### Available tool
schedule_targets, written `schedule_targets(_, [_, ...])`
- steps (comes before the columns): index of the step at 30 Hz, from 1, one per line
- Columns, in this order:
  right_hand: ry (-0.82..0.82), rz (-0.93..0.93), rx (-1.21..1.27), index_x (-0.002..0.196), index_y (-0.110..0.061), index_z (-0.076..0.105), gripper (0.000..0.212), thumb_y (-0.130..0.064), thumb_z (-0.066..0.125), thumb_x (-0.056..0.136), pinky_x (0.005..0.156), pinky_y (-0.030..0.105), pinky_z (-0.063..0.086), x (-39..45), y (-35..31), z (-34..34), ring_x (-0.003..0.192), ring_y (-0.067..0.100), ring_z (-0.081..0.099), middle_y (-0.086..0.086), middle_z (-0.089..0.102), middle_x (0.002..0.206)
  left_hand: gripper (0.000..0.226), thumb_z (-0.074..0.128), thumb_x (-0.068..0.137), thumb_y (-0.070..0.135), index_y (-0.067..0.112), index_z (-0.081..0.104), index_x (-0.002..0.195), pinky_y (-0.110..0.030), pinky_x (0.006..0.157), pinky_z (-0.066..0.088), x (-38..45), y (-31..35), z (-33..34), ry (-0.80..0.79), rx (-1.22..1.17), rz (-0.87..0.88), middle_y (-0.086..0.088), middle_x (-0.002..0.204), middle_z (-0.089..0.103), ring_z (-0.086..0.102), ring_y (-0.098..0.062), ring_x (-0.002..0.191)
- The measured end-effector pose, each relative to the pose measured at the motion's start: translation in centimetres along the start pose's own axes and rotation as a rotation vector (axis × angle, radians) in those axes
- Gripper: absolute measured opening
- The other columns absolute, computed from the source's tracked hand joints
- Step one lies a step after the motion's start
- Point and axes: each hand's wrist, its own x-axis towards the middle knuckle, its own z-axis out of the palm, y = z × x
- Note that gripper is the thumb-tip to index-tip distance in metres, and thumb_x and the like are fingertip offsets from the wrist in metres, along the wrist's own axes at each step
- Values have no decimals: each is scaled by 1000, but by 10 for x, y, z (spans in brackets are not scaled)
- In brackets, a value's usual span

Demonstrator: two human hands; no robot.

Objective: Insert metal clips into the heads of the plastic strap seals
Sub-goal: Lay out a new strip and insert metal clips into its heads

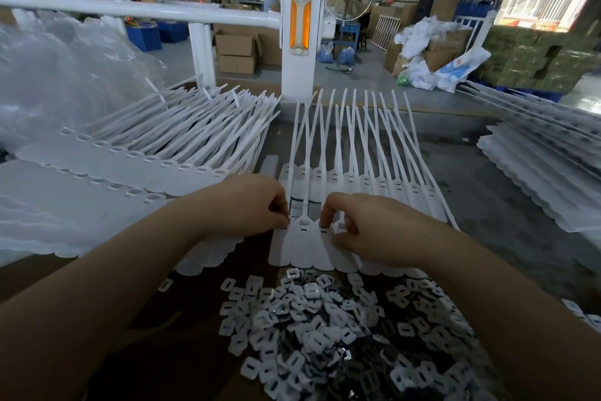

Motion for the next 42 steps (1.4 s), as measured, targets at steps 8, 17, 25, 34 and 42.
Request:
schedule_targets(8, [-5,-2,5,102,-42,47,18,-33,59,92,65,27,41,-1,-1,-2,72,0,45,-16,43,80,11,68,88,36,29,72,94,-22,78,38,-3,5,-4,92,97,66,16,85,64,57,-1,79])
schedule_targets(17, [-7,-6,7,107,-39,50,19,-31,58,92,66,27,40,-2,0,-2,71,-1,43,-17,41,80,11,75,82,25,32,79,90,-16,69,51,-8,3,-13,24,-109,70,21,74,72,65,4,70])
schedule_targets(25, [-12,-1,12,104,-41,49,18,-31,59,92,60,24,36,-2,0,0,67,-3,41,-18,41,78,21,78,80,21,41,75,75,-15,76,46,-12,-2,-18,-41,-257,90,31,65,66,64,12,73])
schedule_targets(34, [-13,2,28,102,-41,49,17,-30,59,92,61,25,36,-2,1,0,67,-2,41,-17,41,77,15,78,79,21,36,77,80,-7,71,46,-12,-2,-20,43,-218,153,30,73,69,64,13,74])
schedule_targets(42, [2,-12,17,100,-44,47,17,-33,59,92,57,23,34,-2,1,0,66,-1,44,-15,43,76,14,82,74,33,36,75,86,-7,65,45,-16,17,-9,-218,-167,369,24,82,68,62,8,74])
